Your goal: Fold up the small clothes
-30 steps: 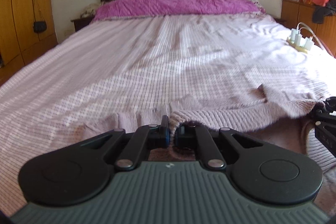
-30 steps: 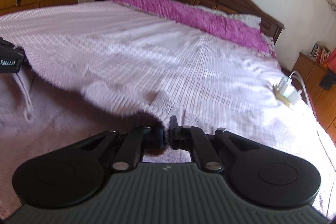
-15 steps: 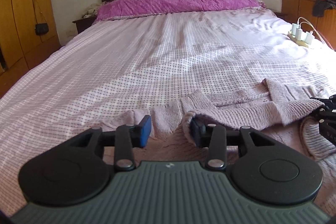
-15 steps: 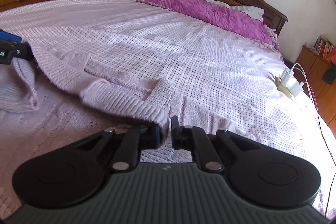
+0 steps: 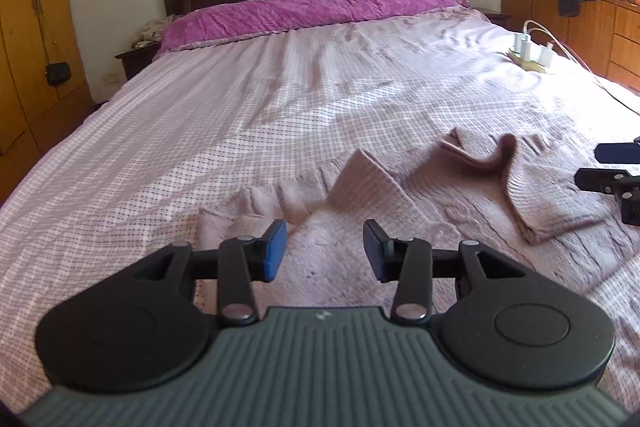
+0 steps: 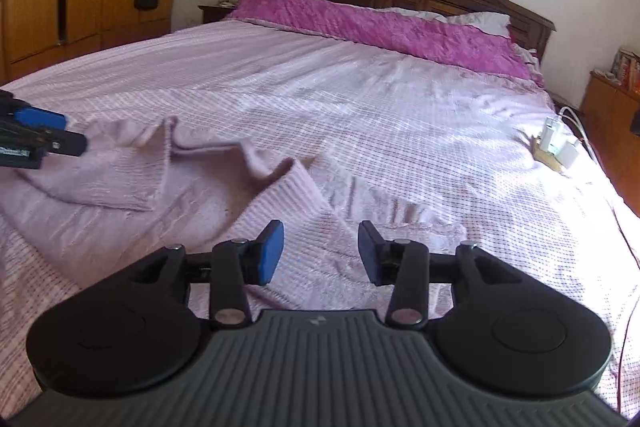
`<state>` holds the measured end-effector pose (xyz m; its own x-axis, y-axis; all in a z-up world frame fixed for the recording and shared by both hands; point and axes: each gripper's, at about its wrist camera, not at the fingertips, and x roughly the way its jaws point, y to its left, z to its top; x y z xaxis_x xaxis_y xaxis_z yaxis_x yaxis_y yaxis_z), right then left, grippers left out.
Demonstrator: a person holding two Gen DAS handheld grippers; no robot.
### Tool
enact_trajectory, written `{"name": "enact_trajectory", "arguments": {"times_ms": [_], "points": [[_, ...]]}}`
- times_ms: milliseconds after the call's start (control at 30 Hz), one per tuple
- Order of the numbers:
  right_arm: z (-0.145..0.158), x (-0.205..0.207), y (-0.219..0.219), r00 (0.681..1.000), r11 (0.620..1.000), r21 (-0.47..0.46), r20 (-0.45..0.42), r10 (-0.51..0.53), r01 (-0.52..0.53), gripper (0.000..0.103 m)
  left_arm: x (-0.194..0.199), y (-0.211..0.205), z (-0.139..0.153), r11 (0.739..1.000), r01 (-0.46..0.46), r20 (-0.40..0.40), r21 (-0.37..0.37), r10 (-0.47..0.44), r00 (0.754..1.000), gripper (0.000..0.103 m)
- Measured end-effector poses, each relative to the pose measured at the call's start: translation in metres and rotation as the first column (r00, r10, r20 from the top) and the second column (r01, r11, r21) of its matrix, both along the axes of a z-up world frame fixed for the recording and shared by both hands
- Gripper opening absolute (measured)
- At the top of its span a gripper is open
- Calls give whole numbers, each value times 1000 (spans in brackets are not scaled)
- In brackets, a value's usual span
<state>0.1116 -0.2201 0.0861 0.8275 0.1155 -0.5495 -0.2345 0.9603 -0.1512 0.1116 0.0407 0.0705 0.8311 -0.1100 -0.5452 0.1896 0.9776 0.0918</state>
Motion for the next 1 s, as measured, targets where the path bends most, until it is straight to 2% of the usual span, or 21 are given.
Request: {"name": "enact_trajectory", "arguments": {"times_ms": [133, 233, 300, 600, 800, 833, 867, 933, 1000], "points": [[-5, -12, 8, 996, 996, 1, -13, 89, -89, 50, -8, -12, -10, 998, 58, -17, 26, -57, 998, 45], [-14, -16, 19, 996, 993, -80, -20, 83, -84, 50, -13, -22, -20, 994, 72, -20, 79, -71, 997, 45], [-20, -20, 24, 995, 988, -119, -22, 99, -101, 50, -15, -25, -25, 992, 90, -32, 87, -88, 996, 45], [-36, -14, 28, 991, 982, -136, -42, 126, -130, 50, -9, -34, -42, 976, 149, -48, 157, -144, 988, 45], [-46, -9, 28, 994, 984, -147, 15, 104, -100, 49, -6, -38, -50, 971, 148, -1, 189, -150, 989, 47], [-47, -10, 27, 995, 985, -142, 22, 102, -98, 47, -7, -37, -51, 971, 147, 12, 187, -152, 988, 45], [-49, -10, 27, 994, 985, -140, 33, 101, -96, 42, -8, -36, -51, 973, 143, 27, 179, -150, 988, 32], [-48, -11, 26, 993, 986, -137, 44, 107, -100, 17, -8, -31, -48, 979, 139, 31, 149, -145, 989, 13], [-43, -11, 22, 993, 987, -133, 70, 96, -86, 10, -7, -22, -42, 987, 109, 52, 114, -116, 992, 10]]}}
